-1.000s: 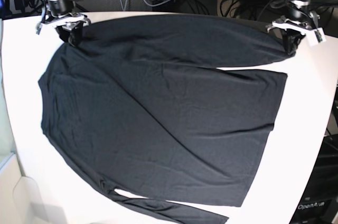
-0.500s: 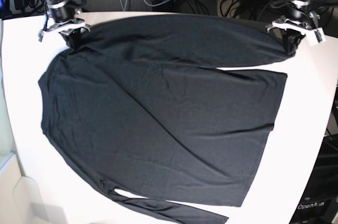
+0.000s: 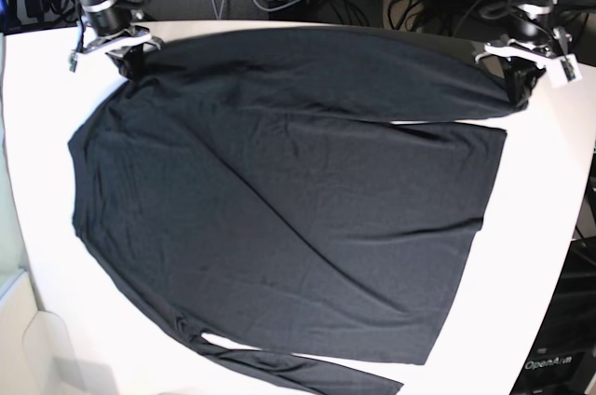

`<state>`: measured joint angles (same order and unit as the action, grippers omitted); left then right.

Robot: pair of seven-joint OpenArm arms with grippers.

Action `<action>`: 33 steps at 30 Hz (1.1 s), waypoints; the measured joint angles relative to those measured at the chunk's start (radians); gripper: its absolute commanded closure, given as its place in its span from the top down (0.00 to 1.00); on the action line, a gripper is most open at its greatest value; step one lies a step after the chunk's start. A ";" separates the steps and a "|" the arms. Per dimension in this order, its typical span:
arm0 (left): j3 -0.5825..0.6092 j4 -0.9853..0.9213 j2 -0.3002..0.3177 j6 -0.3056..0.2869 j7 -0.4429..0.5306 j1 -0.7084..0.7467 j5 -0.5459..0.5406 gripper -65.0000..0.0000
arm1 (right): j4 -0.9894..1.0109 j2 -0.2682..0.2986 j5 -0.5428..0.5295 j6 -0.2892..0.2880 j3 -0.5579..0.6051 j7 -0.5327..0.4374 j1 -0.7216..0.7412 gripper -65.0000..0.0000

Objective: Fold the T-shirt properly
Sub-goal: 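Lift both shoulder corners and pull them over the shirt toward the hem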

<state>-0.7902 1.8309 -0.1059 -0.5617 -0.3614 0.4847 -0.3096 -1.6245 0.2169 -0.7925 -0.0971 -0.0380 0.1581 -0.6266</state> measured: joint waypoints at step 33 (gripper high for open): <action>-0.006 0.083 0.006 0.000 -0.363 -0.284 0.209 0.02 | -0.101 0.049 0.000 0.012 -0.056 0.027 0.067 0.01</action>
<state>-0.7967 1.9137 -0.1001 -0.5617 -0.7246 0.2005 -0.1005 -1.7256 0.2661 -0.7921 -0.0849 -0.0940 0.1856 -0.5594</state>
